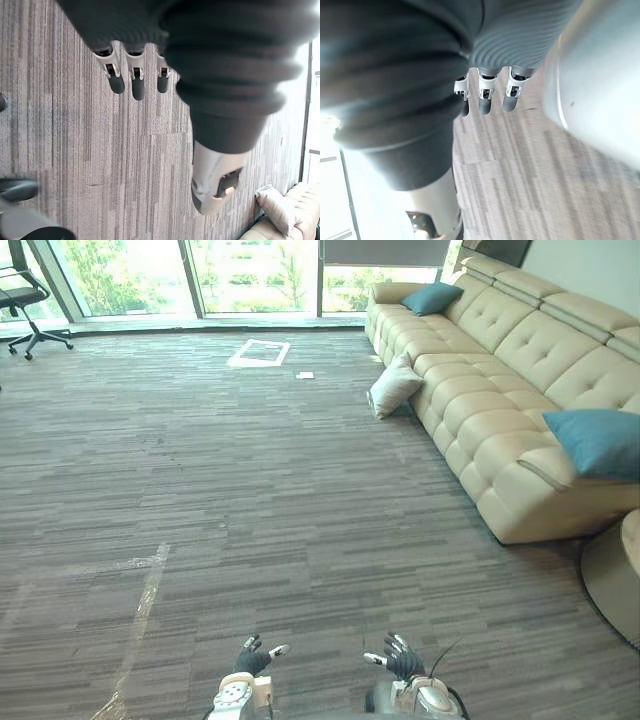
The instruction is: Pick up cushions and gather them together orderly.
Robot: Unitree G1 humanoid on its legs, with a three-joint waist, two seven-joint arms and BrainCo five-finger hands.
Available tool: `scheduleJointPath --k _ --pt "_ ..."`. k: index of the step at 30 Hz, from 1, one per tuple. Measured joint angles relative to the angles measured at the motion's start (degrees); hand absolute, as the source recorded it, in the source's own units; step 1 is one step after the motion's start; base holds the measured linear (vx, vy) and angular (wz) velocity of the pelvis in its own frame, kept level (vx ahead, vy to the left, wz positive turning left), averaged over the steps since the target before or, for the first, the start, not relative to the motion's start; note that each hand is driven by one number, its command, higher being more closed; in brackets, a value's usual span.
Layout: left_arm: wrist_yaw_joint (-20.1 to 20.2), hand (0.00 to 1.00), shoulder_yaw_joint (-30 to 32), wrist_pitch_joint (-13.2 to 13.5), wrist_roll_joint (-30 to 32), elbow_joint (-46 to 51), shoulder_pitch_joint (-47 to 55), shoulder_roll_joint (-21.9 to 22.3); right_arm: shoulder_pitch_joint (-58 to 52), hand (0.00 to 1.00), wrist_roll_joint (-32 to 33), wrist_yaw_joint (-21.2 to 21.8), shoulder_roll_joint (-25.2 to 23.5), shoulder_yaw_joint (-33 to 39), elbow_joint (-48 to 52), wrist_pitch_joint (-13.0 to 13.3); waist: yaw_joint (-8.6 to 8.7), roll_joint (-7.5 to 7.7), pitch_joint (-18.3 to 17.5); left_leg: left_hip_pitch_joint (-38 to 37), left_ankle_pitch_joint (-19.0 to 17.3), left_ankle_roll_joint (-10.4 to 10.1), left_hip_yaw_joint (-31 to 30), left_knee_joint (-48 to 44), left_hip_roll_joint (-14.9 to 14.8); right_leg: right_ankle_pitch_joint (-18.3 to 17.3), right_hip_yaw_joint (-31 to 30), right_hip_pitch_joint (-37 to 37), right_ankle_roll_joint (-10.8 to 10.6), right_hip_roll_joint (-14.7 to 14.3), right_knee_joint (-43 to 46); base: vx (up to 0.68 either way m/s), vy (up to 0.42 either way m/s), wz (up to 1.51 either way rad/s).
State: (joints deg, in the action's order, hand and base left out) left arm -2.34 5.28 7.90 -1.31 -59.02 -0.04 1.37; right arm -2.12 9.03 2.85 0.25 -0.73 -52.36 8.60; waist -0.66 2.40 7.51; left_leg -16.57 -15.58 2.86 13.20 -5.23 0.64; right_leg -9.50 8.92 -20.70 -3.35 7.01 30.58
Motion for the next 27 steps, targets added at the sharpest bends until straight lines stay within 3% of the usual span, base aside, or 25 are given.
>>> scheduleJointPath --k 1,2,3,4,6,7,8,9,10,12,14,15,16,17,18,19,20,21,22,23,24,25,26,27 --pt "0.07 0.00 -0.17 0.19 0.04 -0.05 -0.23 -0.03 0.03 0.00 -0.01 -0.05 0.08 0.06 -0.05 0.04 0.22 0.34 0.22 -2.20 -1.98 -2.19 -0.95 1.24 0.25 5.82 0.60 -0.46 1.50 -0.19 -9.58 0.56 -0.140 0.72" --pt "0.02 0.00 -0.05 0.07 0.04 -0.29 0.15 0.26 0.02 0.00 -0.02 -0.09 0.32 0.06 -0.27 -0.10 0.47 -0.04 0.34 -3.74 -2.35 -2.43 -1.78 1.70 -0.01 10.53 -0.23 -0.08 2.99 -0.67 -9.02 0.62 -0.169 0.40" --pt "-0.05 0.00 0.44 0.06 0.04 -0.30 0.95 0.90 0.31 0.00 -0.03 -0.11 0.99 -0.09 -0.18 -0.12 0.42 -1.35 -0.38 -5.03 -2.31 -2.34 -2.96 1.80 -1.26 9.68 -0.46 -0.60 4.80 -1.75 -5.83 0.63 -0.172 0.12" --pt "0.01 0.00 0.78 0.06 0.08 -0.40 1.27 1.58 0.99 0.00 -0.07 -0.14 1.03 -0.03 -0.28 -0.16 0.26 -2.50 -0.44 -5.13 -2.11 -2.27 -4.14 -0.38 -1.91 6.00 -0.13 -1.32 5.54 -1.47 -1.56 0.71 -0.233 0.13" --pt "0.15 0.00 1.11 0.06 0.52 -0.74 1.50 2.09 1.20 0.00 -0.06 -0.12 1.53 0.39 -0.11 -0.17 0.74 -3.72 -0.46 -3.02 -1.33 -2.20 -7.88 -9.36 -2.72 -0.29 1.16 -0.47 5.85 -0.76 4.24 0.56 -0.227 0.23" --pt "0.34 0.00 1.30 0.07 1.28 -1.02 1.34 2.11 0.93 0.00 -0.05 0.00 2.07 -0.08 -0.15 -0.23 0.74 -4.92 -0.69 0.77 0.14 -4.71 -9.51 -19.74 -3.76 -2.60 1.96 2.17 5.83 -1.52 3.65 0.58 -0.218 0.22" --pt "0.33 0.00 2.48 0.09 1.28 -0.94 1.20 2.18 0.73 0.00 -0.01 0.05 2.02 -0.68 -0.13 -0.29 0.76 -5.78 -0.63 5.87 4.81 -10.41 -11.29 -31.70 -5.12 -3.80 2.59 5.13 6.10 -2.55 2.00 0.69 -0.205 0.08" --pt "0.32 0.00 4.22 0.15 1.23 -0.02 1.45 2.01 1.09 0.00 0.02 0.08 2.16 -2.12 -0.11 -0.46 0.25 -6.07 -0.01 12.50 14.01 -14.46 -11.98 -45.67 -6.84 -4.94 2.21 9.46 6.79 -4.31 -1.11 0.56 -0.117 -0.14" --pt "0.22 0.00 5.26 0.22 1.20 0.21 1.75 1.89 1.01 0.00 0.02 0.02 1.89 -2.46 -0.29 -0.72 -0.10 -6.49 0.38 15.80 13.24 -13.29 -11.26 -52.71 -8.14 -5.72 1.88 12.76 7.76 -5.40 -3.04 0.54 -0.071 -0.39" --pt "0.18 0.00 5.43 0.28 1.20 2.18 1.87 1.01 0.95 0.00 0.03 -0.22 0.52 -2.91 -0.93 -1.48 -1.29 -5.62 1.19 22.84 8.23 -8.12 -7.06 -58.60 -9.95 -7.32 -0.09 20.96 8.36 -6.24 -8.19 0.52 -0.044 -0.57" --pt "0.18 0.00 5.25 0.62 1.16 3.83 1.99 0.55 1.05 0.00 0.11 -0.43 -0.17 -2.83 -0.71 -1.28 -2.44 -4.07 1.18 29.50 3.52 -5.63 -0.51 -46.49 -10.21 -7.96 -3.18 28.17 7.30 -4.92 -14.28 0.54 -0.002 -0.75" --pt "0.16 0.00 5.17 0.71 1.16 4.19 2.00 0.56 1.06 0.00 0.11 -0.59 -0.12 -2.82 -0.59 -1.27 -2.67 -4.05 1.19 30.80 3.33 -5.54 0.28 -42.80 -10.12 -8.26 -3.65 29.23 6.77 -4.61 -15.07 0.64 0.072 -0.65" --pt "0.15 0.00 5.15 0.75 1.16 4.65 2.01 0.57 0.97 0.00 0.13 -0.89 -0.06 -2.76 -0.49 -1.30 -2.71 -4.03 1.22 33.16 3.84 -5.39 1.40 -33.10 -9.53 -9.05 -4.56 32.03 5.51 -3.93 -17.17 0.75 0.189 -0.49" --pt "0.06 0.00 5.13 0.87 1.10 5.27 2.29 0.63 0.93 0.00 0.11 -1.12 -0.10 -2.80 -0.51 -1.34 -2.74 -3.87 1.00 34.31 6.60 -6.26 1.35 -18.30 -8.28 -10.88 -5.62 35.44 4.39 -3.06 -20.00 0.77 0.229 -0.43" --pt "0.01 0.00 5.10 0.94 1.09 5.48 2.45 0.63 0.94 0.00 0.09 -1.15 -0.10 -2.84 -0.51 -1.34 -2.83 -3.84 0.87 34.67 7.44 -6.60 1.35 -15.11 -8.02 -11.54 -6.00 36.16 4.26 -2.91 -20.60 0.66 0.243 -0.44" --pt "-0.03 0.00 5.00 1.24 1.04 5.86 2.63 0.43 1.01 0.00 0.08 -1.20 -0.12 -2.89 -0.77 -1.34 -3.08 -3.45 0.59 35.33 10.95 -6.62 1.23 -13.35 -7.84 -12.50 -6.87 37.31 3.66 -2.40 -21.50 0.41 0.202 -0.51" --pt "-0.04 0.00 4.92 1.49 1.08 6.18 3.14 -0.16 0.91 0.00 0.05 -1.21 -0.27 -2.99 -1.85 -1.35 -3.46 -2.07 -1.13 35.46 15.27 -5.47 1.86 -14.43 -6.56 -13.07 -8.59 38.13 3.19 -0.98 -21.91 0.62 0.243 -0.55" --pt "-0.12 0.00 5.03 1.33 1.10 6.02 3.21 -1.17 0.91 0.00 0.02 -1.19 -0.80 -2.99 -2.79 -1.40 -3.39 0.19 -2.68 35.88 14.45 -2.20 2.82 -16.10 -4.86 -12.35 -10.67 37.52 3.63 1.35 -20.33 0.81 0.312 -0.53" --pt "-0.18 0.00 5.02 1.34 1.10 5.82 3.09 -1.66 0.31 0.00 -0.02 -1.13 -0.78 -2.76 -2.67 -1.37 -3.25 1.45 -3.18 35.04 12.20 -1.36 4.51 -18.39 -4.25 -9.42 -12.83 35.97 0.48 2.98 -15.58 0.83 0.310 -0.31" --pt "-0.22 0.00 4.91 1.37 1.10 5.32 2.88 -2.05 -0.18 0.00 -0.08 -1.13 -0.78 -2.76 -2.68 -1.38 -3.27 2.07 -3.14 33.50 11.12 -0.75 5.20 -18.93 -3.54 -7.20 -13.84 35.11 -0.69 3.59 -11.45 0.79 0.357 -0.23" --pt "-0.22 0.00 4.65 1.29 1.09 4.58 2.63 -2.56 -0.76 0.00 -0.12 -1.13 -0.82 -2.57 -2.67 -1.40 -3.12 2.75 -2.75 29.80 9.85 0.01 5.15 -18.06 -2.06 -2.19 -14.91 32.04 -3.09 3.90 -1.39 0.73 0.333 -0.14" --pt "-0.24 0.00 4.20 1.11 1.05 4.02 2.60 -2.58 -1.46 0.00 -0.21 -1.07 -0.54 -2.22 -2.58 -1.34 -2.86 2.45 -2.55 25.66 8.11 -0.08 4.91 -15.77 -1.47 5.79 -15.84 27.37 -6.09 3.63 10.21 0.81 0.348 -0.11" --pt "-0.27 0.00 3.32 0.63 1.04 3.12 2.44 -2.58 -1.70 0.00 -0.30 -0.93 -0.33 -2.19 -2.56 -1.29 -2.38 1.74 -2.04 20.83 6.03 -0.73 4.51 -13.22 -0.54 7.42 -15.92 21.34 -7.34 2.97 23.66 0.62 0.235 -0.01" --pt "-0.28 0.00 2.06 0.20 1.02 2.25 1.77 -2.57 -1.97 0.00 -0.30 -0.94 -0.20 -2.14 -2.49 -1.30 -1.96 1.61 -1.76 17.60 5.50 -0.62 3.94 -11.57 0.02 5.88 -15.37 18.08 -6.32 2.39 30.02 0.57 0.174 0.14"
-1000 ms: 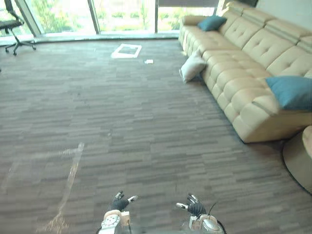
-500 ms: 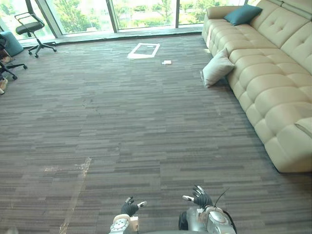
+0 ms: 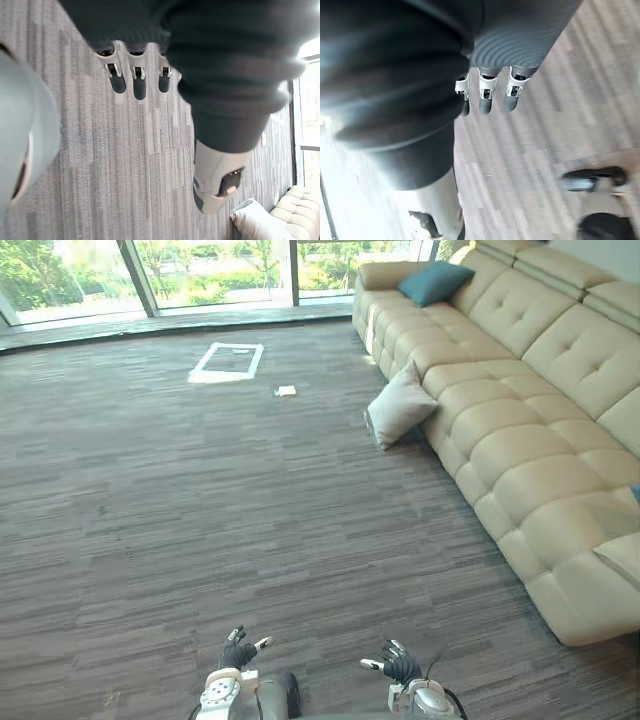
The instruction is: Pick up cushions and gather them together orderly.
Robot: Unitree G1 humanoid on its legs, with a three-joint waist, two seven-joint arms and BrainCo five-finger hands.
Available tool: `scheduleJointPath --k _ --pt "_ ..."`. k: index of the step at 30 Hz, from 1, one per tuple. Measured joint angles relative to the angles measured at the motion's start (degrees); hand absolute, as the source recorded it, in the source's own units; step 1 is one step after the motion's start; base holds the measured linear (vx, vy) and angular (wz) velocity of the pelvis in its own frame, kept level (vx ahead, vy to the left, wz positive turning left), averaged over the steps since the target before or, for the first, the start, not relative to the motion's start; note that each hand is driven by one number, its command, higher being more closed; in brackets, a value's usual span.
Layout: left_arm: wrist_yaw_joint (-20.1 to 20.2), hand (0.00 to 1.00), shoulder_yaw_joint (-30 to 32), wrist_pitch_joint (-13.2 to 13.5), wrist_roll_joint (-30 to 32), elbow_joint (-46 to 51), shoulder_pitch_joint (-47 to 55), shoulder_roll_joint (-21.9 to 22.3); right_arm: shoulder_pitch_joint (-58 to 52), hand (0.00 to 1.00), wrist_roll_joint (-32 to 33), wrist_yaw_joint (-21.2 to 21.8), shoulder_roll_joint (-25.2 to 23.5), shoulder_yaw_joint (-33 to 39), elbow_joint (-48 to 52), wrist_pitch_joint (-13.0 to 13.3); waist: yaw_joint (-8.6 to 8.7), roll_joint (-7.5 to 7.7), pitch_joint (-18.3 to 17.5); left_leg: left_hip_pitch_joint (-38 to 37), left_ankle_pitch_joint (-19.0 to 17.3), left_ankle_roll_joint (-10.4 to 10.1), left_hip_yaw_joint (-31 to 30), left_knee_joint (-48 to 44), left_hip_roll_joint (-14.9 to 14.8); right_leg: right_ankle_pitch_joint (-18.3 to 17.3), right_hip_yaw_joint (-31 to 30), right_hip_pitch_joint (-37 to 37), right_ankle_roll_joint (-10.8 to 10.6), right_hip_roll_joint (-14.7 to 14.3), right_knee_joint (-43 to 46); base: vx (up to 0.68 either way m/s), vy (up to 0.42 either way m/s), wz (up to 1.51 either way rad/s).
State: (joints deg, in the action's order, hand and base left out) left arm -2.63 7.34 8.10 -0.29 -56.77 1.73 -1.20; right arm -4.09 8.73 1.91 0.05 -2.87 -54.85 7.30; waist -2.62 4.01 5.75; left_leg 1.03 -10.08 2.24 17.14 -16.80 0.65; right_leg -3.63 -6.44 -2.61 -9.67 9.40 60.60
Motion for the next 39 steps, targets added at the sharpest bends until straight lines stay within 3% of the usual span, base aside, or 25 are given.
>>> scheduleJointPath --k 2,5,7,8,9,10,12,13,14,15,17,19,20,21,22,24,26,27,29,30,31,33,35,37,39 --pt "0.06 0.00 -2.90 -0.15 -0.50 -1.32 -0.90 0.92 -0.96 0.00 0.05 0.03 0.46 0.57 2.92 0.43 0.50 -1.32 0.70 -8.58 -0.58 0.66 -1.25 5.72 -0.11 -6.13 5.46 -8.77 3.86 -1.83 4.01 0.57 0.115 0.21" --pt "0.16 0.00 -4.14 -0.10 -1.07 -1.42 -2.32 1.93 0.22 0.00 0.10 0.21 0.46 1.12 3.87 1.20 1.70 -1.74 1.61 -15.41 -2.05 0.13 -3.04 10.84 -1.12 -10.25 14.60 -16.59 6.72 -2.06 -11.92 0.52 -0.001 0.47" --pt "0.18 0.00 -4.52 -0.07 -1.06 -1.37 -2.48 2.37 1.32 0.00 0.15 0.24 0.49 2.10 3.87 1.24 3.03 -1.80 1.71 -18.36 -4.54 0.57 -3.88 12.00 -1.61 -6.59 16.81 -18.22 7.02 -2.30 -28.58 0.51 -0.142 0.72" --pt "0.23 0.00 -4.69 -0.01 -1.03 -1.22 -2.79 2.55 1.64 0.00 0.15 0.17 0.46 2.61 3.63 1.15 3.28 -1.39 1.81 -20.60 -7.52 -2.28 -4.46 13.02 -1.56 -1.16 16.62 -18.46 7.23 -2.40 -39.62 0.61 -0.207 0.68" --pt "0.23 0.00 -4.60 -0.06 -1.02 -1.34 -2.44 2.54 1.68 0.00 0.12 0.19 0.74 2.61 2.94 1.04 3.22 -1.17 2.09 -22.74 -7.90 -2.47 -5.88 13.63 -1.45 3.87 15.43 -18.31 8.66 -2.74 -38.23 0.64 -0.223 0.44" --pt "0.23 0.00 -3.77 -0.11 -0.98 -1.54 -1.30 3.06 2.22 0.00 0.04 0.22 1.13 2.39 2.33 1.02 2.95 -2.13 1.51 -23.53 -7.86 -2.25 -7.16 11.62 -2.20 2.35 15.21 -19.02 11.10 -3.68 -33.49 0.74 -0.294 0.00" --pt "0.32 0.00 -2.58 -0.12 -1.01 -2.08 -0.21 3.63 2.70 0.00 0.01 0.21 1.56 2.61 2.36 1.00 2.67 -4.29 1.66 -18.75 -7.76 -2.44 -9.79 -3.86 -5.20 -2.64 15.82 -17.40 12.80 -4.68 -30.16 0.59 -0.258 -0.04" --pt "0.33 0.00 -1.36 -0.11 -0.94 -2.09 -0.49 4.15 2.82 0.00 0.03 0.24 2.22 2.54 2.49 1.04 2.79 -6.09 1.72 -13.45 -5.39 -6.32 -11.90 -16.06 -6.98 -4.74 17.01 -15.45 13.27 -5.99 -30.40 0.61 -0.245 0.08" --pt "0.34 0.00 0.46 -0.12 -1.03 -1.90 -0.66 4.40 2.95 0.00 0.03 0.22 2.64 2.08 2.36 0.88 2.83 -7.51 2.01 -7.61 2.57 -10.96 -14.24 -28.80 -9.07 -6.60 17.56 -12.80 13.92 -7.65 -31.18 0.75 -0.248 0.02" --pt "0.46 0.00 1.52 -0.10 -1.08 -1.45 -0.28 4.38 3.19 0.00 0.05 0.16 2.53 1.73 2.28 0.58 2.41 -7.79 2.65 -2.27 8.48 -12.34 -14.60 -40.05 -11.17 -8.59 17.27 -8.52 15.08 -9.44 -32.77 0.63 -0.173 -0.13" --pt "0.35 0.00 2.72 0.00 -1.30 0.27 0.13 4.10 3.22 0.00 0.17 -0.23 1.72 0.46 1.41 0.21 1.81 -7.11 3.54 3.21 5.35 -9.31 -11.78 -47.62 -11.99 -10.73 15.61 -0.80 16.16 -10.74 -36.46 0.56 -0.107 -0.43" --pt "0.22 0.00 2.85 0.26 -1.68 2.24 0.80 3.41 3.28 0.00 0.16 -0.24 0.82 -0.25 -0.02 -0.01 0.12 -5.69 3.34 8.17 1.38 -7.10 -4.01 -42.34 -11.94 -11.19 11.75 6.22 15.85 -10.49 -42.42 0.57 -0.079 -0.78" --pt "0.22 0.00 2.85 0.27 -1.69 2.25 0.81 3.41 3.30 0.00 0.16 -0.24 0.80 -0.25 -0.05 -0.02 0.08 -5.68 3.34 8.25 1.27 -7.01 -3.85 -42.13 -11.95 -11.18 11.65 6.43 15.84 -10.48 -42.57 0.56 -0.022 -0.97" --pt "0.12 0.00 2.98 0.63 -2.16 3.49 1.20 3.44 3.28 0.00 0.16 -0.35 0.57 -0.22 -0.20 -0.12 -0.61 -5.77 3.42 11.37 -0.36 -5.87 0.79 -29.18 -12.01 -10.64 8.62 11.39 14.20 -10.21 -47.52 0.46 0.020 -0.93" --pt "-0.02 0.00 3.07 0.90 -2.18 3.59 1.30 3.41 3.37 0.00 0.16 -0.43 0.61 -0.01 -0.24 -0.11 -0.77 -5.77 3.40 11.60 0.17 -6.44 2.41 -15.80 -10.58 -11.09 7.08 14.06 13.33 -9.82 -50.07 0.59 0.073 -1.07" --pt "-0.47 0.00 2.65 1.17 -2.17 3.20 1.31 3.34 3.45 0.00 0.11 -0.58 1.28 -0.08 -0.59 -0.04 -0.81 -6.04 3.15 12.00 5.11 -7.04 1.22 2.93 -8.26 -12.19 5.40 17.92 11.76 -9.39 -53.57 0.70 0.195 -0.65" --pt "-0.77 0.00 2.46 1.21 -2.13 3.16 1.35 3.35 2.82 0.00 0.13 -0.74 2.22 -0.19 -1.47 -0.09 -1.23 -6.32 1.89 13.04 13.30 -3.30 -1.30 4.89 -6.74 -14.14 4.07 20.94 9.07 -8.75 -54.79 0.69 0.279 -0.56" --pt "-0.81 0.00 1.94 1.21 -2.11 2.54 1.45 2.46 2.46 0.00 0.12 -0.81 1.93 -0.19 -2.47 -0.16 -1.02 -4.11 0.35 12.84 13.75 -0.39 -1.58 4.39 -4.22 -14.80 4.02 20.62 7.98 -6.54 -52.28 0.74 0.286 -0.19" --pt "-0.63 0.00 -0.08 1.13 -2.00 1.33 1.00 0.92 0.43 0.00 0.12 -0.80 1.54 0.64 -2.37 -0.02 -0.48 -1.31 -0.65 9.82 10.64 0.51 -1.11 4.58 -0.67 -13.98 3.90 15.85 6.25 -3.38 -37.23 0.79 0.311 0.18" --pt "-0.48 0.00 -0.96 1.09 -1.97 1.03 0.67 0.23 -0.28 0.00 0.08 -0.76 1.57 1.13 -2.06 0.07 -0.50 -0.04 -0.22 6.75 8.38 0.96 -1.40 4.60 1.16 -10.49 3.20 11.03 1.34 -2.04 -23.45 0.65 0.262 0.24" --pt "-0.59 0.00 -1.03 0.50 -1.98 0.30 -0.16 -0.06 -0.51 0.00 0.00 -0.69 2.06 1.28 -2.02 -0.01 -0.32 0.45 0.33 3.38 5.86 1.32 -1.81 4.44 2.35 -8.10 2.14 5.89 -0.43 -1.30 -9.02 0.49 0.172 0.22" --pt "-0.57 0.00 -2.03 -0.13 -1.76 -1.29 -0.56 0.50 -0.74 0.00 -0.16 -0.55 2.48 2.38 0.17 0.08 0.22 -1.07 1.34 -3.39 2.81 1.81 -3.17 5.06 2.57 -8.95 3.18 -0.20 1.64 -1.45 2.69 0.55 0.150 0.17" --pt "-0.58 0.00 -3.22 -0.21 -0.99 -1.48 -0.68 1.04 -0.78 0.00 -0.29 -0.47 2.67 2.51 2.04 0.57 0.63 -2.53 1.58 -9.50 0.63 1.89 -3.97 8.49 1.89 -10.92 6.05 -7.10 4.68 -1.77 2.66 0.51 0.085 0.18" --pt "-0.53 0.00 -4.23 -0.46 -0.97 -2.04 -1.16 1.07 -0.35 0.00 -0.38 -0.30 2.46 2.63 2.41 0.80 1.07 -2.57 1.65 -13.86 -2.20 1.66 -5.49 10.31 0.68 -12.37 9.22 -13.22 6.58 -2.52 -6.59 0.43 -0.028 0.33" --pt "-0.54 0.00 -4.48 -0.83 -0.92 -2.04 -1.22 1.55 0.74 0.00 -0.30 -0.34 2.27 2.80 2.12 1.10 2.04 -2.54 1.64 -16.75 -4.65 0.04 -6.58 11.02 -0.87 -9.78 13.55 -15.63 6.83 -2.61 -22.67 0.50 -0.109 0.31"
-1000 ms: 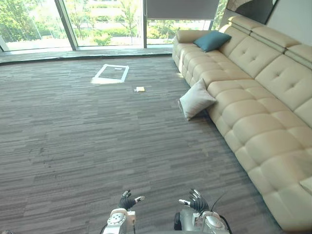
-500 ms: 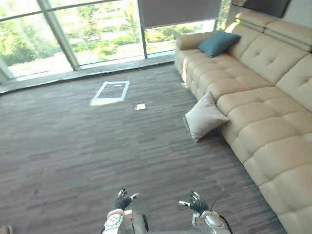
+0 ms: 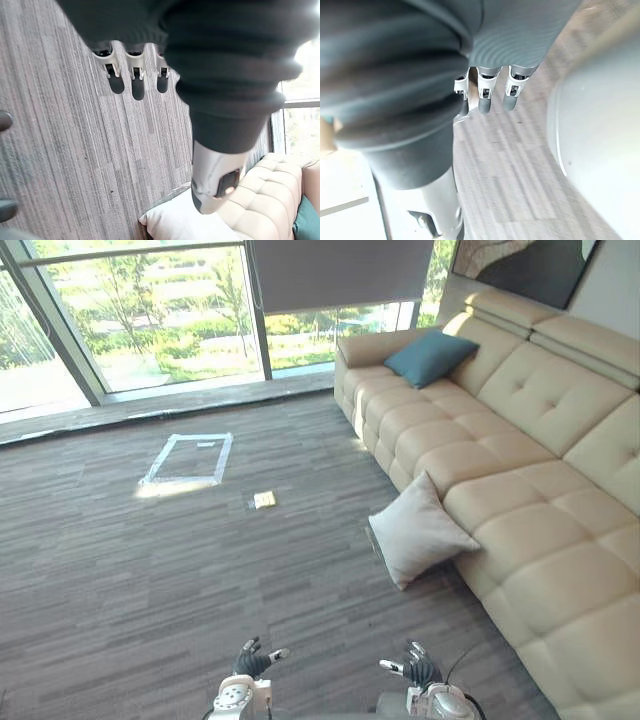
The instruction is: Pick up cushions and gather them together orderly.
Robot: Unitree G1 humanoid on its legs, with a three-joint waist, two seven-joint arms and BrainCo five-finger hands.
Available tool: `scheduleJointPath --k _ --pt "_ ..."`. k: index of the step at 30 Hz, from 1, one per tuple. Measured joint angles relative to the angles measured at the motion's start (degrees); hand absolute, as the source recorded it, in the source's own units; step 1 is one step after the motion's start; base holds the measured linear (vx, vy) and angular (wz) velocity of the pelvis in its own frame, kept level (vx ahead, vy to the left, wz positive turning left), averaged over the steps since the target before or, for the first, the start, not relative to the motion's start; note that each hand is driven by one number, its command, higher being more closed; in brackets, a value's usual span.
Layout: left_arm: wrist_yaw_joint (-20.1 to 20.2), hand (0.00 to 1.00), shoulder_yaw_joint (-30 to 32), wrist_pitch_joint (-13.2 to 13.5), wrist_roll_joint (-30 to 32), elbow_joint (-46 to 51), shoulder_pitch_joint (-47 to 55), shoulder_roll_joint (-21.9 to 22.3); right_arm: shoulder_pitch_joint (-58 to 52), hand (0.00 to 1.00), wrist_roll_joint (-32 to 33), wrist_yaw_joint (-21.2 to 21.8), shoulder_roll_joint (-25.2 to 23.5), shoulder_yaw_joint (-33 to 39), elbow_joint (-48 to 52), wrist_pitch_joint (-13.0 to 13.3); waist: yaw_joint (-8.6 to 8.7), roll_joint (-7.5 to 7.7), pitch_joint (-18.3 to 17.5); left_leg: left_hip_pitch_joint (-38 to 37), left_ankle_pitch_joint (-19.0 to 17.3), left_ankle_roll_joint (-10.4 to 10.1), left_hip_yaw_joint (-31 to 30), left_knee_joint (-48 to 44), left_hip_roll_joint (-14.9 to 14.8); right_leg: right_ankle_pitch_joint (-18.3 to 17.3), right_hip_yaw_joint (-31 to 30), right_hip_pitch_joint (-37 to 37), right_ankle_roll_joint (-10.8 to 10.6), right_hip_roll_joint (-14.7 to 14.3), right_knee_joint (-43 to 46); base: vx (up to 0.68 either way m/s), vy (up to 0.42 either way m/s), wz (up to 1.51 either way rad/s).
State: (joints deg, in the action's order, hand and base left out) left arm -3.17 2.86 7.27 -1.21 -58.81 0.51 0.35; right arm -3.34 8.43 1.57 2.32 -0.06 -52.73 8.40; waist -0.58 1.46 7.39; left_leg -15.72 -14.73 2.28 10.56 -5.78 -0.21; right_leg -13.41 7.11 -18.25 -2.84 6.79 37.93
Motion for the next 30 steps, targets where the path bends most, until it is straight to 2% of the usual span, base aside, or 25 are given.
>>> scheduleJointPath --k 1,2,3,4,5,6,8,9,10,11,13,14,16,18,19,20,21,22,23,24,26,27,28,30 --pt "0.02 0.00 -0.02 -0.18 0.06 0.00 -0.10 0.26 0.32 0.00 0.02 0.01 -0.03 0.07 -0.04 0.07 0.12 0.16 -0.06 -1.45 -1.26 -1.11 -0.04 0.62 -0.21 3.75 1.76 -0.56 0.38 -0.02 -10.74 0.56 -0.169 0.11" --pt "0.04 0.00 0.04 -0.22 0.08 0.00 -0.10 0.39 0.55 0.00 0.02 0.01 -0.07 0.07 -0.03 0.07 0.15 0.33 -0.16 -2.06 -1.77 -1.70 -0.05 0.89 -0.10 5.39 2.07 -1.05 0.63 -0.11 -14.42 0.73 -0.226 0.10" --pt "0.07 0.00 0.13 -0.30 0.14 -0.35 -0.01 0.90 0.68 0.00 0.00 0.04 0.09 0.14 0.09 0.06 0.79 0.12 -0.32 -4.21 -3.76 -1.95 -0.45 1.35 -0.41 10.86 1.64 -1.82 2.19 -0.68 -16.03 0.79 -0.229 0.17" --pt "0.15 0.00 0.21 -0.43 0.80 -0.52 0.21 1.07 0.79 0.00 -0.04 -0.09 0.15 0.13 -0.16 -0.19 0.93 -0.16 -0.61 -5.80 -3.65 -1.84 -0.96 0.50 -1.09 12.73 1.48 -1.87 4.31 -0.84 -12.81 0.67 -0.195 0.22" --pt "0.22 0.00 0.24 -0.43 1.18 -0.59 0.09 1.36 1.07 0.00 -0.07 -0.12 0.41 0.34 -0.16 -0.23 0.96 -0.85 -0.50 -5.84 -3.48 -2.10 -1.13 -0.87 -1.84 10.73 1.79 -1.83 5.03 -1.03 -10.91 0.65 -0.214 0.23" --pt "0.90 0.00 0.22 -0.41 1.22 -0.58 0.09 2.28 1.10 0.00 -0.16 -0.20 0.52 1.62 -0.17 -0.41 1.24 -1.83 -0.76 -4.78 -2.36 -3.98 -2.11 -6.45 -3.22 7.62 2.69 -1.16 6.45 -1.63 -7.95 0.62 -0.246 0.19" --pt "1.20 0.00 0.76 -0.42 1.27 -0.55 -0.02 2.62 1.08 0.00 -0.93 -0.18 0.37 1.72 -0.08 -0.74 1.54 -2.81 -0.78 1.19 1.26 -9.40 -4.97 -22.31 -5.73 4.02 4.76 2.50 7.43 -2.36 -7.75 0.62 -0.252 0.23" --pt "1.21 0.00 1.71 -0.37 1.27 -0.22 -0.04 2.61 1.09 0.00 -1.06 -0.18 0.18 0.94 -0.13 -1.03 1.16 -3.04 -0.72 7.59 6.84 -13.98 -6.96 -36.59 -7.24 2.85 4.73 5.86 7.91 -3.28 -9.72 0.58 -0.217 0.03" --pt "1.18 0.00 2.96 -0.33 1.19 -0.19 0.10 2.65 1.23 0.00 -1.06 -0.21 -0.07 -0.28 -0.19 -1.24 0.67 -3.19 -0.39 12.11 6.91 -13.97 -6.15 -46.06 -9.00 2.36 4.27 9.78 8.46 -4.71 -12.54 0.57 -0.192 -0.17" --pt "1.06 0.00 3.00 -0.30 1.18 0.34 0.11 2.64 1.29 0.00 -1.05 -0.18 -0.34 -1.00 -0.19 -1.24 0.54 -3.05 -0.01 14.76 6.03 -12.41 -5.44 -50.23 -10.16 2.23 3.89 12.98 8.65 -5.52 -14.80 0.53 -0.132 -0.40" --pt "1.04 0.00 2.96 -0.21 1.16 2.13 0.32 2.69 1.25 0.00 -0.94 -0.34 -1.40 -1.22 -0.56 -1.26 -0.24 -2.01 0.44 20.21 3.21 -8.49 -1.09 -50.57 -10.88 2.10 1.39 20.40 8.82 -5.88 -20.31 0.51 -0.079 -0.57" --pt "1.03 0.00 2.91 -0.15 1.15 2.29 0.46 2.67 1.28 0.00 -0.88 -0.38 -1.59 -1.23 -0.56 -1.25 -0.51 -2.01 0.45 21.26 2.48 -7.41 0.19 -48.42 -11.03 2.12 0.46 21.75 8.78 -5.82 -21.51 0.46 -0.010 -0.89" --pt "0.98 0.00 2.96 0.04 1.16 2.81 0.41 2.72 1.56 0.00 -0.51 -0.55 -2.03 -1.06 -0.44 -1.22 -1.42 -2.06 0.44 24.22 1.16 -6.28 1.53 -34.01 -10.70 1.30 -3.96 25.48 7.27 -5.48 -24.44 0.41 0.074 -1.13" --pt "0.95 0.00 2.91 0.18 1.16 2.78 0.25 2.71 1.25 0.00 -0.54 -0.72 -2.13 -0.91 -0.46 -1.22 -1.78 -1.82 0.25 25.54 1.93 -6.31 -3.51 -22.09 -8.72 -0.31 -7.17 26.51 5.67 -4.89 -24.69 0.40 0.204 -1.01" --pt "0.93 0.00 2.88 0.71 1.16 2.75 0.27 2.70 0.85 0.00 -0.59 -1.21 -2.00 -0.93 -0.55 -1.22 -2.10 -1.57 0.07 25.73 3.49 -6.30 -8.34 -14.96 -6.89 -2.18 -9.98 26.54 4.38 -4.27 -23.69 0.41 0.274 -1.01" --pt "0.93 0.00 2.87 0.99 1.16 2.55 0.29 2.72 0.60 0.00 -0.60 -1.44 -1.81 -1.13 -0.59 -1.22 -2.12 -1.67 -0.05 25.64 4.65 -5.93 -11.49 -12.67 -6.04 -3.46 -11.78 26.49 3.40 -4.01 -22.73 0.43 0.338 -1.17" --pt "0.95 0.00 2.77 1.03 1.16 1.95 0.54 2.96 -0.03 0.00 -0.60 -1.58 -1.21 -1.87 -0.60 -1.20 -2.24 -2.57 -0.73 25.45 6.42 -5.81 -12.85 -11.26 -6.19 -5.25 -14.09 26.31 2.16 -4.30 -21.46 0.36 0.316 -0.87" --pt "0.94 0.00 2.75 1.07 1.16 1.76 0.64 3.06 -0.22 0.00 -0.60 -1.61 -0.92 -2.46 -0.89 -1.22 -2.26 -3.33 -1.37 25.22 10.20 -8.10 -12.56 -11.75 -6.55 -6.21 -15.50 26.31 1.28 -4.41 -20.48 0.45 0.410 -1.04" --pt "0.80 0.00 2.89 1.07 1.18 1.23 0.58 2.05 -0.60 0.00 -0.63 -1.56 -1.54 -2.97 -2.26 -1.44 -2.20 -0.41 -2.59 24.68 8.96 -8.10 -8.83 -13.96 -4.84 -6.97 -18.89 25.74 -0.20 -1.93 -18.05 0.42 0.390 -0.91" --pt "0.83 0.00 2.88 1.06 1.18 0.62 0.53 1.62 -0.92 0.00 -0.66 -1.50 -2.19 -3.08 -2.21 -1.42 -2.12 0.82 -3.53 24.59 7.55 -7.36 -6.82 -14.77 -4.07 -6.66 -20.15 24.87 -0.68 -0.63 -17.34 0.46 0.447 -1.07" --pt "0.86 0.00 2.82 1.05 1.20 -0.30 -0.31 1.10 -0.28 0.00 -0.71 -1.38 -3.38 -3.48 -2.21 -1.53 -2.85 1.92 -3.76 23.05 5.73 -5.32 -1.23 -15.07 -3.85 -4.62 -23.90 21.19 -2.92 0.45 -12.57 0.32 0.366 -1.06" --pt "0.87 0.00 2.80 0.91 1.20 -0.37 -0.46 1.02 0.11 0.00 -0.83 -1.27 -3.83 -3.72 -2.15 -1.54 -2.76 1.91 -3.05 21.22 5.31 -4.61 0.62 -14.62 -4.04 -2.86 -23.73 19.41 -3.81 0.32 -8.36 0.17 0.264 -1.12" --pt "0.87 0.00 2.76 0.83 1.21 -0.46 -0.26 1.02 1.10 0.00 -1.10 -1.17 -4.34 -3.83 -2.13 -1.55 -2.53 0.94 -2.33 18.48 4.84 -3.89 2.92 -12.93 -4.37 -1.46 -22.43 16.78 -3.81 0.60 -2.92 0.11 0.212 -1.05" --pt "0.80 0.00 2.81 0.80 1.16 -0.42 -0.07 0.99 0.96 0.00 -1.12 -0.87 -4.59 -4.59 -2.12 -1.57 -2.65 0.52 -2.12 12.80 4.54 -3.48 7.37 -8.40 -4.40 -1.88 -14.26 13.83 -3.18 2.86 1.23 0.06 0.169 -1.05"
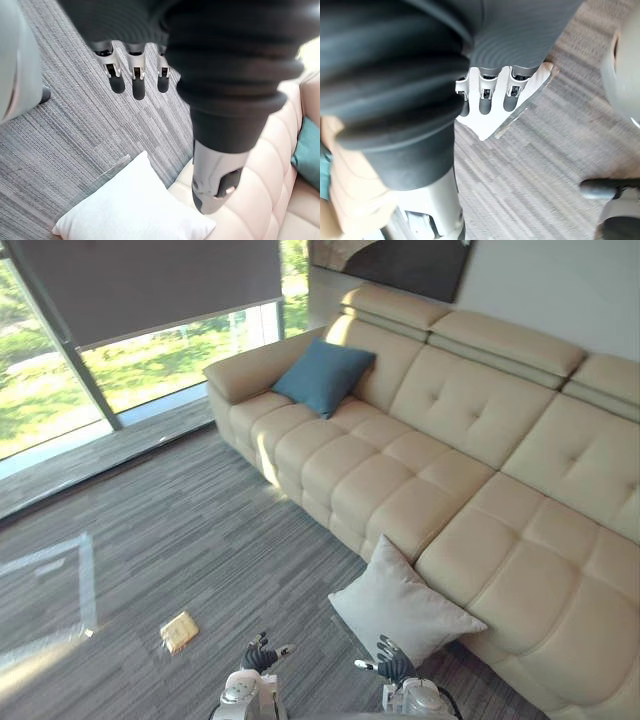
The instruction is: Pick up cushions and gather them together orderly.
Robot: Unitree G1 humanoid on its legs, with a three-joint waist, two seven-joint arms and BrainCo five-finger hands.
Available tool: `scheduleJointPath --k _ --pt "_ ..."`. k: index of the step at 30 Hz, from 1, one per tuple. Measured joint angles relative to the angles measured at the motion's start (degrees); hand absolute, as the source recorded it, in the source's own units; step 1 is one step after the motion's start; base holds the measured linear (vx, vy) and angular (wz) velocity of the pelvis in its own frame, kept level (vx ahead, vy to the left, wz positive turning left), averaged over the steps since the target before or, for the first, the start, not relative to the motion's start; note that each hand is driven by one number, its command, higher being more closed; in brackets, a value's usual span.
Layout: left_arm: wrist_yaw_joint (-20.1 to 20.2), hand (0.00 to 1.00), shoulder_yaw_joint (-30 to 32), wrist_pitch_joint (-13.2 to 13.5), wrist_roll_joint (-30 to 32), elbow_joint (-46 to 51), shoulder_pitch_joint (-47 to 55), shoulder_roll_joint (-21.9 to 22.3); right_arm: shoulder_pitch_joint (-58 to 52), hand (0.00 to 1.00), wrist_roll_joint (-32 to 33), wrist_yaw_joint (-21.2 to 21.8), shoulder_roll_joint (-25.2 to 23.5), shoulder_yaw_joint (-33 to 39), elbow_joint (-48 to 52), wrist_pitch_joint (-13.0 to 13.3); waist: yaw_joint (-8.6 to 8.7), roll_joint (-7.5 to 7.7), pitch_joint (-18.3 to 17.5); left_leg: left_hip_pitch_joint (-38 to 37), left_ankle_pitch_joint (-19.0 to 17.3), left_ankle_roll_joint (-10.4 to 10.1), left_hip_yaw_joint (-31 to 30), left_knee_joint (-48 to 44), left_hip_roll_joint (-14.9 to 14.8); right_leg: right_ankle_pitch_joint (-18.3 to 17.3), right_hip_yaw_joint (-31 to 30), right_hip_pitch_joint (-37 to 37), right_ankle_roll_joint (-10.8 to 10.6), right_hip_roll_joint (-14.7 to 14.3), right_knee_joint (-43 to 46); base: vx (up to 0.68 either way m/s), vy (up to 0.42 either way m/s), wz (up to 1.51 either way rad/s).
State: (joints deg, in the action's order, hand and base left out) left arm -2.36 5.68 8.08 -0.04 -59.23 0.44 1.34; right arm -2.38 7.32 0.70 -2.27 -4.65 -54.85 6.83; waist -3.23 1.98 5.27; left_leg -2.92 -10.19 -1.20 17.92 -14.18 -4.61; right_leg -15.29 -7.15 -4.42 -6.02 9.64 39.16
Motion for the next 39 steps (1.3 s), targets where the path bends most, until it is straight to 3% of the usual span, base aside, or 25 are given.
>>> scheduleJointPath --k 3,5,7,9,11,14,15,17,19,20,22,24,25,26,29,31,33,37,39 --pt "-0.03 0.00 0.02 -0.05 -0.02 -0.08 0.53 -0.46 0.11 0.00 -0.03 -0.02 0.12 0.24 -0.01 0.12 0.46 0.00 -0.26 -3.68 -0.49 -0.75 4.92 4.52 -0.25 0.16 13.94 -1.61 1.24 1.78 -5.96 0.01 0.078 -0.84" --pt "0.01 0.00 -0.31 -0.01 -0.01 -1.23 0.05 -0.77 0.17 0.00 -0.03 0.00 0.69 0.49 -0.87 0.18 0.60 0.31 -0.49 -5.08 0.21 -2.21 7.25 7.31 0.18 1.50 20.11 -1.56 3.22 0.70 -14.48 0.12 -0.041 -0.89" --pt "0.18 0.00 -2.81 -0.13 0.00 -4.06 -0.98 -0.87 1.78 0.00 -0.14 -0.10 2.53 2.22 -2.56 0.42 2.02 -2.09 -0.55 -4.97 2.69 -3.60 7.30 10.39 -0.35 4.08 21.87 -1.56 4.79 -1.48 -18.62 0.16 -0.042 -0.63" --pt "0.34 0.00 -4.80 -0.26 0.11 -5.14 -1.44 -0.37 2.40 0.00 -0.21 -0.22 4.63 2.94 -3.47 0.45 3.84 -2.91 0.01 -5.31 3.48 -3.87 6.68 11.26 -0.64 4.19 21.16 -1.48 4.98 -2.52 -19.21 0.11 -0.074 -0.20" --pt "0.39 0.00 -4.78 -0.35 1.08 -5.28 -1.32 -0.02 1.63 0.00 -0.14 -0.29 5.24 4.75 -3.55 0.46 3.80 -2.90 0.07 -6.31 3.92 -4.50 6.18 10.76 -1.39 4.22 20.93 0.23 5.05 -3.18 -20.60 0.13 -0.099 -0.14" --pt "0.44 0.00 -3.03 -0.47 1.12 -2.95 -1.22 -0.01 0.46 0.00 -0.03 -0.29 4.63 5.12 -3.06 0.49 3.62 -0.48 0.99 -1.82 3.44 -5.13 5.80 -5.78 -4.36 4.40 18.92 3.87 5.48 -3.61 -24.39 0.04 -0.136 -0.25" --pt "0.44 0.00 -1.48 -0.37 1.11 -1.02 -0.81 0.10 -0.02 0.00 0.10 -0.19 4.50 4.64 -2.00 0.61 2.94 -0.96 1.21 2.38 3.36 -4.94 4.30 -17.31 -7.46 4.03 17.26 4.80 6.00 -4.75 -25.32 0.00 -0.090 -0.61" --pt "0.36 0.00 0.20 0.10 1.00 0.52 0.02 1.18 0.71 0.00 0.11 -0.09 4.55 4.13 -1.78 0.61 1.88 -3.11 1.59 7.66 3.24 -4.57 0.53 -30.30 -11.46 3.18 13.33 6.13 7.62 -7.43 -25.31 0.10 0.016 -1.07" --pt "0.48 0.00 0.57 0.05 0.97 0.57 0.26 1.68 0.54 0.00 0.24 -0.30 4.63 4.57 -1.24 0.57 2.29 -3.77 1.63 9.05 -0.96 -4.27 -1.13 -30.17 -11.01 3.02 10.36 6.66 8.05 -7.67 -25.32 0.15 0.132 -1.05" --pt "0.42 0.00 0.71 0.09 0.96 0.70 0.36 1.68 0.03 0.00 0.60 -0.29 4.55 4.56 -0.34 0.50 2.19 -3.28 1.63 9.82 -2.60 -2.95 -1.28 -25.37 -9.66 2.82 7.78 6.61 7.85 -7.20 -25.40 0.15 0.121 -1.01" --pt "0.37 0.00 0.78 0.15 0.93 1.12 0.36 1.69 -0.18 0.00 0.71 -0.34 4.59 4.55 0.03 0.46 1.97 -2.94 1.82 10.51 -2.74 -2.93 -3.22 -16.23 -7.40 2.39 4.10 6.58 7.11 -6.47 -25.29 0.22 0.179 -1.01" --pt "0.34 0.00 0.79 0.26 0.87 1.15 0.29 1.70 -0.38 0.00 1.61 -0.35 4.60 4.32 0.02 0.44 1.42 -2.97 1.79 10.67 -1.60 -3.19 -14.14 -4.42 -2.30 0.96 -0.10 6.06 5.04 -5.66 -24.24 0.25 0.286 -1.04" --pt "0.36 0.00 0.73 0.29 0.80 1.09 0.47 1.83 -0.53 0.00 1.67 -0.36 4.74 4.10 -0.01 0.44 1.15 -3.52 1.29 10.16 0.60 -4.24 -18.54 -0.84 -1.59 0.14 -1.89 5.29 3.48 -6.25 -22.98 0.26 0.323 -1.13" --pt "0.30 0.00 1.02 0.40 0.63 1.05 0.42 1.71 -0.52 0.00 1.67 -0.36 4.58 3.83 -0.52 0.40 0.61 -3.37 0.62 9.32 2.43 -4.82 -18.19 -1.65 -0.64 -0.57 -4.08 5.28 2.37 -5.94 -22.31 0.28 0.318 -0.93" --pt "0.22 0.00 1.40 0.27 0.28 -0.22 0.30 0.00 -0.95 0.00 1.65 0.45 1.83 3.22 -0.39 0.47 0.30 0.34 -1.77 8.25 0.62 -3.43 -11.85 -1.92 0.90 0.52 -5.88 5.39 0.99 -2.83 -24.83 0.31 0.270 -0.82" --pt "0.29 0.00 1.23 0.21 0.27 -1.20 0.04 -0.17 -0.75 0.00 1.65 0.60 0.99 3.23 -0.43 0.47 0.11 1.03 -2.21 6.15 -0.04 -2.59 -8.70 -0.38 1.52 1.80 -7.76 5.42 -0.18 -1.95 -25.57 0.21 0.166 -0.72" --pt "0.31 0.00 1.14 0.22 0.25 -1.88 -0.09 -0.02 -0.32 0.00 1.64 0.71 0.79 3.24 -0.76 0.47 0.06 1.00 -2.19 2.91 -0.42 -1.95 -5.73 1.33 1.84 2.47 -7.91 5.29 -0.57 -1.55 -24.15 0.22 0.143 -0.78" --pt "0.26 0.00 1.15 0.11 0.02 -2.42 -0.30 0.01 0.65 0.00 1.57 0.76 0.79 3.24 -1.61 0.46 -0.43 -0.50 -1.49 -0.71 -0.45 -1.89 -0.86 2.39 1.18 3.16 -7.16 2.30 -1.24 -2.54 -18.01 0.11 0.042 -0.71" --pt "0.26 0.00 1.12 0.09 -0.09 -2.72 -0.27 0.10 1.13 0.00 1.57 0.65 1.09 3.15 -3.42 0.38 -0.29 -1.19 -1.26 -2.50 -0.44 -1.89 -0.57 4.04 0.00 3.86 -2.44 1.62 -1.17 -3.27 -15.96 0.06 -0.033 -0.29"
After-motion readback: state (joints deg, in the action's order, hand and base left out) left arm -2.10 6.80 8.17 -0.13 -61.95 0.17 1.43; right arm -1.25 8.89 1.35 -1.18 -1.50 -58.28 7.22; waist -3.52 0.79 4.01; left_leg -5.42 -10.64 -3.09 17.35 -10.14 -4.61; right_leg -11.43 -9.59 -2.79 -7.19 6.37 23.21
